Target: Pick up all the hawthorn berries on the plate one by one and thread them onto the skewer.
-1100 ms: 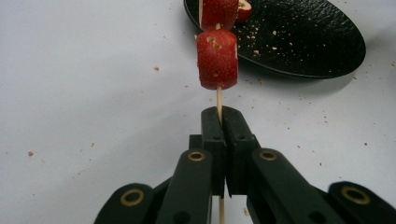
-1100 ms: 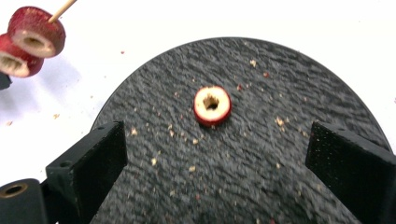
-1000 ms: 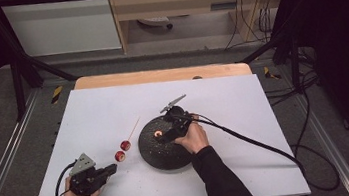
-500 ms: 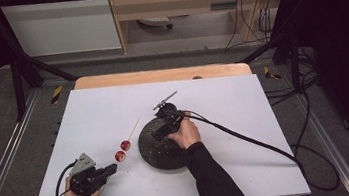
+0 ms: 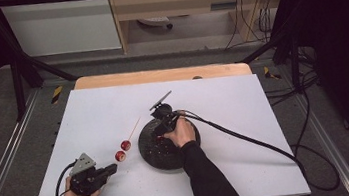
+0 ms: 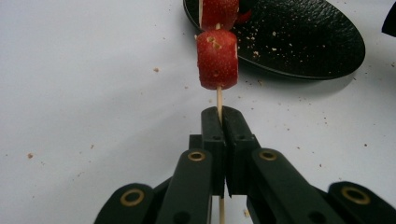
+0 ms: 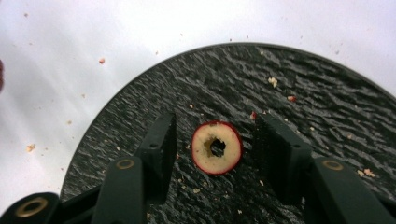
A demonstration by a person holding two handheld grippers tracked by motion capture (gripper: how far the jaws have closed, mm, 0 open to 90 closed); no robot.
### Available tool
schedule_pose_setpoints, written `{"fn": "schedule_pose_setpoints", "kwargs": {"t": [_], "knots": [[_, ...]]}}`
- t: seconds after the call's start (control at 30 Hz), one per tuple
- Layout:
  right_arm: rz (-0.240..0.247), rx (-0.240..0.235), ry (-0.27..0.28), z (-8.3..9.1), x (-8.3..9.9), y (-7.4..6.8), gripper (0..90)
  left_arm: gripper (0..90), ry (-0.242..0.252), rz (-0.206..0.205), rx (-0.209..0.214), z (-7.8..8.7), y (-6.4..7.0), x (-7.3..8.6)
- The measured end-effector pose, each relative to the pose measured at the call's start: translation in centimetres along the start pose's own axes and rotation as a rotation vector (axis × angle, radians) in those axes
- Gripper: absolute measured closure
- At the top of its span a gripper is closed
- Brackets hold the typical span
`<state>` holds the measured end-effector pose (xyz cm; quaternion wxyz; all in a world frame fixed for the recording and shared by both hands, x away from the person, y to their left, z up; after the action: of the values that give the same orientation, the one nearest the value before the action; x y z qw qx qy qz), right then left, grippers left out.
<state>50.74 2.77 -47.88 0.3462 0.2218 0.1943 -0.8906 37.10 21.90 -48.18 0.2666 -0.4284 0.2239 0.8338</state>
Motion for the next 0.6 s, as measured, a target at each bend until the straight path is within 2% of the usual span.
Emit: {"fn": "schedule_pose_setpoints", "kwargs": {"t": [0.23,0.6], "knots": [[-0.033,-0.012,-0.020,-0.29,0.05,0.20,57.6,88.2,-0.001,-0.004,0.002,0.03,0.07,-0.02],[-0.044,-0.027,-0.037,-0.51,0.19,0.29,61.7,88.1,0.001,-0.004,0.003,0.06,0.05,-0.05]]}}
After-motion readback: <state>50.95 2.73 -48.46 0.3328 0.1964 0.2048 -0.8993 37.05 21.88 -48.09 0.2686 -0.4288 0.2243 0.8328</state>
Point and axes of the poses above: each handheld gripper's, and its own axes: z roughly backward along the jaws, x roughly out of its underside, y roughly to its right, the point moved 8 cm from there along -z, roughly forward along the jaws, and after that the axes turned 3 degrees about y, right-handed, at the moved point
